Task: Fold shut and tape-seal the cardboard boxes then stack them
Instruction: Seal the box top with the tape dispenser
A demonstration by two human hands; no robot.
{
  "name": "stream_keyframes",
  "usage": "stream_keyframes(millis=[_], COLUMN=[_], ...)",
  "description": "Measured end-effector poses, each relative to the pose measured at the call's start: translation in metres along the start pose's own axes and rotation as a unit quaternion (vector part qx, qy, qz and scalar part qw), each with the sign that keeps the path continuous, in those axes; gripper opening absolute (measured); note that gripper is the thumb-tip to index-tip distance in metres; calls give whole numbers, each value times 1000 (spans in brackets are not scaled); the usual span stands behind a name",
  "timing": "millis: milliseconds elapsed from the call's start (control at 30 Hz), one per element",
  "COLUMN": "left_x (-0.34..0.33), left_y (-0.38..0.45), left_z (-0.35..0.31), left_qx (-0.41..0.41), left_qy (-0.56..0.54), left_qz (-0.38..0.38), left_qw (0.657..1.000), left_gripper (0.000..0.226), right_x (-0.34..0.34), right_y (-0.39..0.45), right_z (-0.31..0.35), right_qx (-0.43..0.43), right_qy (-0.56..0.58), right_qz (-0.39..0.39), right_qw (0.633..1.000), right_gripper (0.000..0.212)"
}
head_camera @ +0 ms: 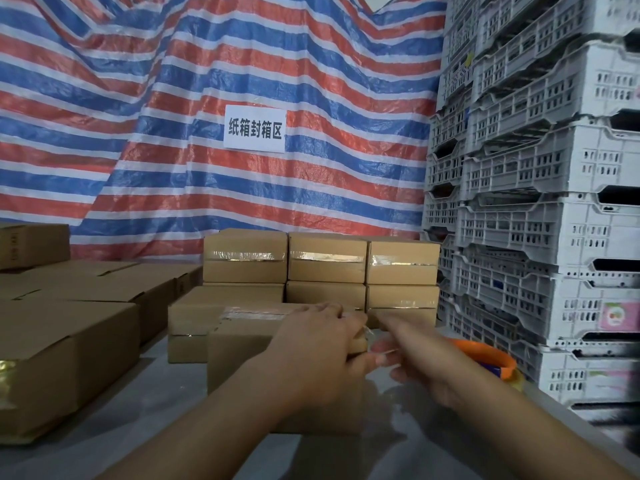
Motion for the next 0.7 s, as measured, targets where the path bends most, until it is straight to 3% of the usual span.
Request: stream_keyframes(millis=[133,300,567,700], left_x=[1,2,3,2], left_y=[1,1,-1,-1], left_z=[0,-1,-1,-1], left_qx=[-1,-3,-18,-12], left_qy=[0,0,-8,-12], left_qz=[-10,-15,-10,1], left_qw=[1000,1000,1000,1000], left_gripper=[63,62,77,83], right_x=[-20,-25,-23,-5], right_y=[-10,-15,-22,-25], right_z=[-9,-5,-4,14], right_qx=[-33,-26,26,130], right_qy=[96,164,91,35], right_qz=[46,28,-20,-87], right_qw=[994,986,995,987], right_gripper=[29,24,21,15])
Point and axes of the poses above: each hand's wrist, its own y-axis towards the middle knuckle, its own x-axis out of the back of the hand, z = x × y, the point moved 7 cm from there along y, towards the middle knuckle, and after that the axes turned 13 degrees about -z, right-handed, at the moved point
